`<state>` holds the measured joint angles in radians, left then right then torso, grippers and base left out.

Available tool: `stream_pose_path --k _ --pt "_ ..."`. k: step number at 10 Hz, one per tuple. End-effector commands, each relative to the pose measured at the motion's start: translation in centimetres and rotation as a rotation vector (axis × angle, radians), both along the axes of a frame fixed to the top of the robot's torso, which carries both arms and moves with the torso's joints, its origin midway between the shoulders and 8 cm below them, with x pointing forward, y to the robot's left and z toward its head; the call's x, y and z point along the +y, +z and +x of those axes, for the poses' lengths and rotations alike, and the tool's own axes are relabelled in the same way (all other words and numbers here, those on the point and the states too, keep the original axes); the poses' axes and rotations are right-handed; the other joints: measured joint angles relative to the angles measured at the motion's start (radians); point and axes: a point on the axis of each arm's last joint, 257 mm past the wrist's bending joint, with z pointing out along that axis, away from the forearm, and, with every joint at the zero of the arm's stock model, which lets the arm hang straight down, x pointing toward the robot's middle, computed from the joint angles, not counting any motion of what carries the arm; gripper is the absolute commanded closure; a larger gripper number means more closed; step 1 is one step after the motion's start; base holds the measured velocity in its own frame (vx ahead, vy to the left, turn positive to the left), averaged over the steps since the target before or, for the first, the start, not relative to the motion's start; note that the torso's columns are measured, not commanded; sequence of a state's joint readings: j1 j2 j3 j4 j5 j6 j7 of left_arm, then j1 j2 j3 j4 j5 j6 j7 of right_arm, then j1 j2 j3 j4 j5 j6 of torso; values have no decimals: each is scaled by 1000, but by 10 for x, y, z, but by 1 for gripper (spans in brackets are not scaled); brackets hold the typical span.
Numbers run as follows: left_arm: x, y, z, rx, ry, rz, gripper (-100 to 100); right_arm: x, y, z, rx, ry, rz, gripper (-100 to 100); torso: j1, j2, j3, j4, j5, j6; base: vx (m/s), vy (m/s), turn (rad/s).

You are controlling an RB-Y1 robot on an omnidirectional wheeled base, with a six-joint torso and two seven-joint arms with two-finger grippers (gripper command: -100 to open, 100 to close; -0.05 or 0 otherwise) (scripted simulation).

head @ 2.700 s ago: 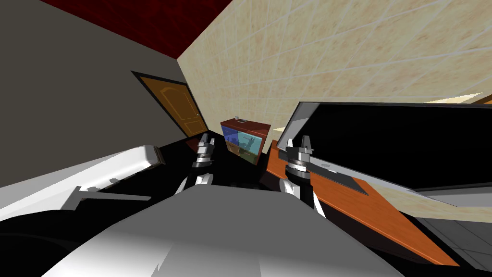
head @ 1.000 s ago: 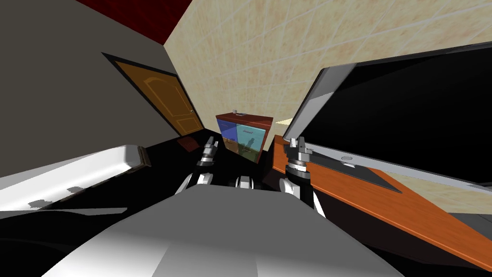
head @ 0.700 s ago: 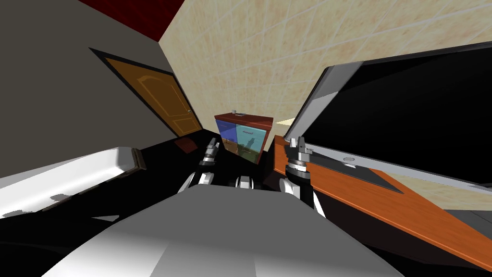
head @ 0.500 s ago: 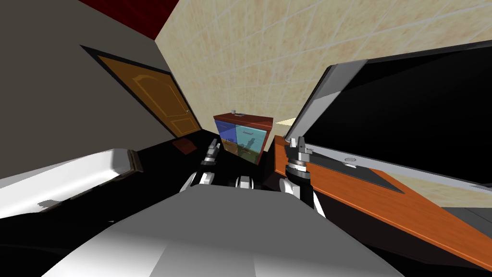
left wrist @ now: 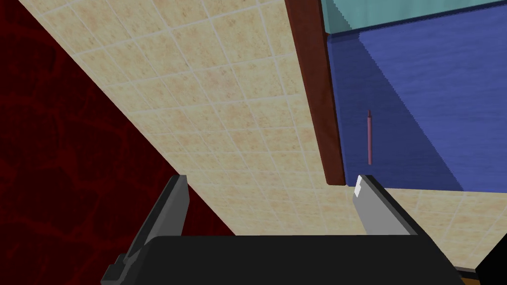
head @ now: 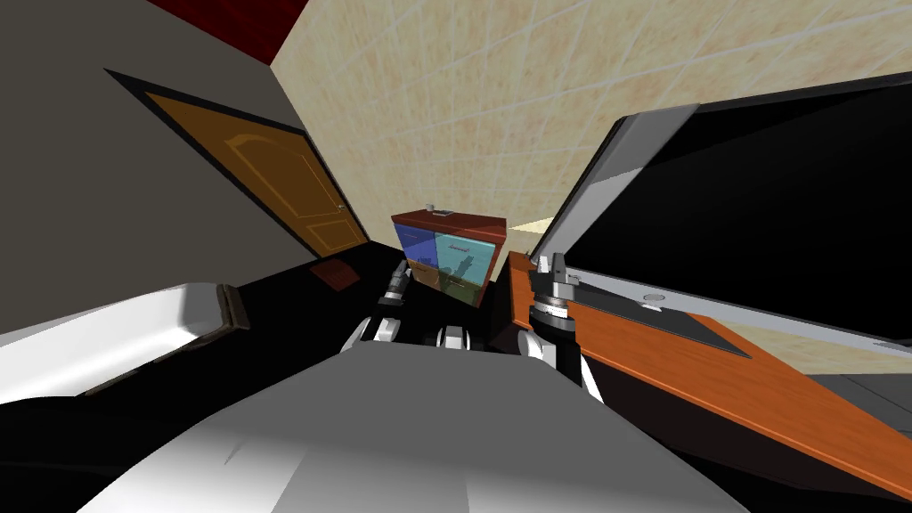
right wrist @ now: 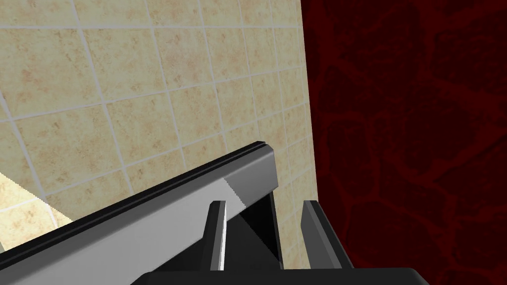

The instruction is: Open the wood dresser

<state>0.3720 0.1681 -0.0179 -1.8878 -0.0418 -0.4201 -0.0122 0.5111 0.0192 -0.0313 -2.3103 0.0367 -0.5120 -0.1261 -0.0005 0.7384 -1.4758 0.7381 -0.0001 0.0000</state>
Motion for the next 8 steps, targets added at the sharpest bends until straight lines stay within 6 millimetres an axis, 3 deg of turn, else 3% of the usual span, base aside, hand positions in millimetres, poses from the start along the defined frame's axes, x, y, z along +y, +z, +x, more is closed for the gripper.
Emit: stream_pose_path --k 1,3,8 --pt "-7 -20 8 36 -11 3 -100 0 0 0 0 0 0 0 0 0 0 0 0 0 104 17 -79" --pt "-14 -28 11 53 -21 9 -100 0 0 0 0 0 0 0 0 -2 -1 -1 0 0 103 20 -65" --pt "-64 -59 27 121 -92 60 -100 0 0 0 0 0 0 0 0 -1 -1 0 0 0 194 -12 -104"
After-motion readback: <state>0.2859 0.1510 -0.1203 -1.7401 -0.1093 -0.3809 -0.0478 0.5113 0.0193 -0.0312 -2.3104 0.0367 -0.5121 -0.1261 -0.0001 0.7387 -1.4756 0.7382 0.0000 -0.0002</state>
